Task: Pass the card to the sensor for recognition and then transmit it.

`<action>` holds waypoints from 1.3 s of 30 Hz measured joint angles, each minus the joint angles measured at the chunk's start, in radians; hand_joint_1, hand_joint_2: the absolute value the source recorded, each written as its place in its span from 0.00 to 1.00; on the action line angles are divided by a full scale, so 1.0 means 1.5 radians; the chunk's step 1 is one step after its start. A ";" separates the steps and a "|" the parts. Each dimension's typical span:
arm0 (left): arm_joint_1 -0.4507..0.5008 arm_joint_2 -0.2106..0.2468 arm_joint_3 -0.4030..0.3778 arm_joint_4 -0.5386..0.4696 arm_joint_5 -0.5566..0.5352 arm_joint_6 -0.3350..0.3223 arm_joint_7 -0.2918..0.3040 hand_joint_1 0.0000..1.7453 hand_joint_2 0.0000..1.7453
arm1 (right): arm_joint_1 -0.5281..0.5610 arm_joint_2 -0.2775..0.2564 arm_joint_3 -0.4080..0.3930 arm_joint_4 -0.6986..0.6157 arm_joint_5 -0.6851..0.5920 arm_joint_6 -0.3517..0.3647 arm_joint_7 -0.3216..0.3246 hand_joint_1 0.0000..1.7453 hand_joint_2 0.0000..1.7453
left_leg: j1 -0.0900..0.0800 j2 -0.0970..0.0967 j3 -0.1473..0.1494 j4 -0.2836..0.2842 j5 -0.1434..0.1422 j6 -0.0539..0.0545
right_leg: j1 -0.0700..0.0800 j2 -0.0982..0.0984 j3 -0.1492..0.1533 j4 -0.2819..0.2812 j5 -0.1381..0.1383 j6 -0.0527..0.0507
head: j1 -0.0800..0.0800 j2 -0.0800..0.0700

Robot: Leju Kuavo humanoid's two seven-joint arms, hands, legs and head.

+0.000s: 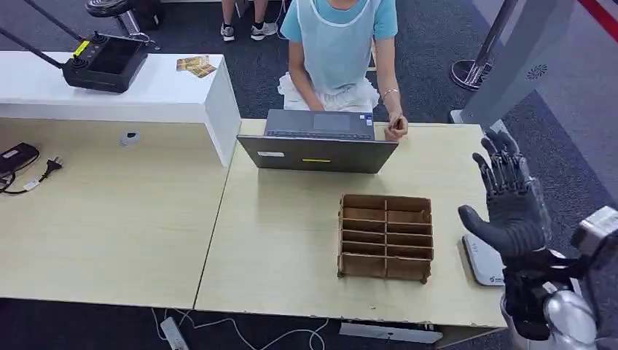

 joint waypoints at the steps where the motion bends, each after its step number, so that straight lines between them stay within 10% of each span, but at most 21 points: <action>1: 0.000 0.000 0.000 0.000 -0.001 0.001 0.000 0.00 0.00 | 0.013 0.000 0.001 -0.008 0.027 -0.011 -0.006 0.00 1.00 | 0.000 0.000 0.000 0.000 0.000 0.000 | 0.000 0.000 0.000 0.000 0.000 0.000 | 0.000 0.000; 15: 0.000 -0.001 0.000 -0.001 -0.003 -0.011 0.000 0.00 0.00 | 0.180 0.000 0.083 -0.091 0.350 -0.190 -0.055 0.00 1.00 | 0.000 0.000 0.000 0.000 0.000 0.000 | 0.000 0.000 0.000 0.000 -0.001 0.000 | 0.000 0.000; 22: 0.000 -0.003 -0.005 -0.009 -0.033 -0.010 0.001 0.00 0.00 | 0.221 -0.028 0.146 -0.102 0.516 -0.309 0.013 0.01 1.00 | 0.000 0.000 0.000 0.000 -0.001 0.000 | 0.000 0.000 0.000 0.000 -0.001 0.000 | 0.000 0.000; 26: 0.000 -0.003 -0.011 -0.012 -0.051 -0.010 0.016 0.00 0.00 | 0.227 -0.044 0.185 -0.102 0.582 -0.349 0.053 0.29 1.00 | 0.000 0.001 0.000 0.000 -0.001 0.000 | 0.000 0.000 0.000 0.000 -0.001 0.000 | 0.000 0.000; 27: 0.000 -0.003 -0.013 -0.012 -0.054 -0.011 0.016 0.00 0.00 | 0.226 -0.047 0.192 -0.101 0.590 -0.353 0.062 0.12 1.00 | 0.000 0.001 0.000 0.000 -0.001 0.000 | 0.000 0.000 0.000 0.000 -0.001 0.000 | 0.000 0.000; 32: -0.001 0.000 -0.018 -0.012 -0.059 -0.023 0.024 0.00 0.00 | 0.218 -0.065 0.235 -0.088 0.617 -0.367 0.099 0.14 1.00 | 0.000 0.001 0.000 0.000 -0.001 0.000 | 0.000 0.000 0.000 0.000 -0.001 0.000 | 0.000 0.000; 35: -0.001 0.002 -0.018 -0.012 -0.053 -0.019 0.024 0.00 0.00 | 0.210 -0.072 0.257 -0.076 0.624 -0.379 0.108 0.74 1.00 | 0.000 0.001 0.000 0.000 -0.001 0.000 | 0.000 0.000 0.000 0.000 -0.001 0.000 | 0.000 0.000; 39: -0.001 0.004 -0.018 -0.012 -0.048 -0.010 0.017 0.00 0.00 | 0.200 -0.086 0.276 -0.063 0.620 -0.375 0.110 0.46 1.00 | 0.000 0.001 0.000 0.000 -0.001 0.000 | 0.000 0.000 0.000 0.000 -0.001 0.000 | 0.000 0.000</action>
